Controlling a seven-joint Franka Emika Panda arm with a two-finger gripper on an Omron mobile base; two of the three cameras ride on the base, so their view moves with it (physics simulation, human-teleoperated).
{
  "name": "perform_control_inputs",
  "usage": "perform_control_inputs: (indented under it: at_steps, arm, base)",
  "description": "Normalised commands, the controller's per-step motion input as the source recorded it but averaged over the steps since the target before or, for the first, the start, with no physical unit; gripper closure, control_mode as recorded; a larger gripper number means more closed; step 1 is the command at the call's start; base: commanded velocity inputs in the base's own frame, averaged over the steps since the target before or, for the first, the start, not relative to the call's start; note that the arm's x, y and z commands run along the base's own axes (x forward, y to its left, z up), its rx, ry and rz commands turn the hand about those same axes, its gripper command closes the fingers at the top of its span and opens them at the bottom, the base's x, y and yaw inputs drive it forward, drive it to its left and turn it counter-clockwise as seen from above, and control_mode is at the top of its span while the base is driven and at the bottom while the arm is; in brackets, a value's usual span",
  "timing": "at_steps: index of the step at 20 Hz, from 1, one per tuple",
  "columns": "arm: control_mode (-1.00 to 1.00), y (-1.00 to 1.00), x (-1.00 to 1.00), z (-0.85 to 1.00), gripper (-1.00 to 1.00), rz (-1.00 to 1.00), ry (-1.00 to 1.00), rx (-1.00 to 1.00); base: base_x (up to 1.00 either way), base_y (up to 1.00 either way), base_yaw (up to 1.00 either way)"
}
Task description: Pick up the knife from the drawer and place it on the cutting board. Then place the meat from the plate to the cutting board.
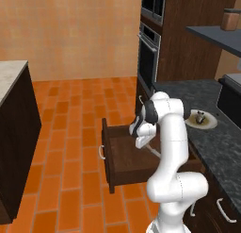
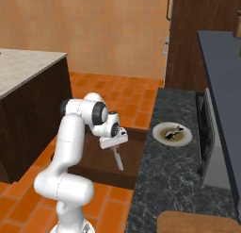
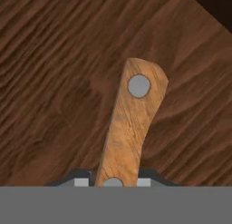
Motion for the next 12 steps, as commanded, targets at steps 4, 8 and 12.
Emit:
perform_control_inputs:
  at_steps: [4, 8, 12]
  arm:
    - [-1.00, 0.53, -0.16, 0.18, 1.00, 0.09, -0.12, 0.00]
    - [-1.00, 0.96, -0.03, 0.86, 1.00, 0.19, -0.28, 0.00]
    - [-1.00, 0.42, -0.17, 1.00, 1.00, 0.20, -0.29, 0.00]
  base:
    - [0.00, 0.00, 0.00]
    - [0.00, 0.00, 0.00]
    - [0.00, 0.00, 0.00]
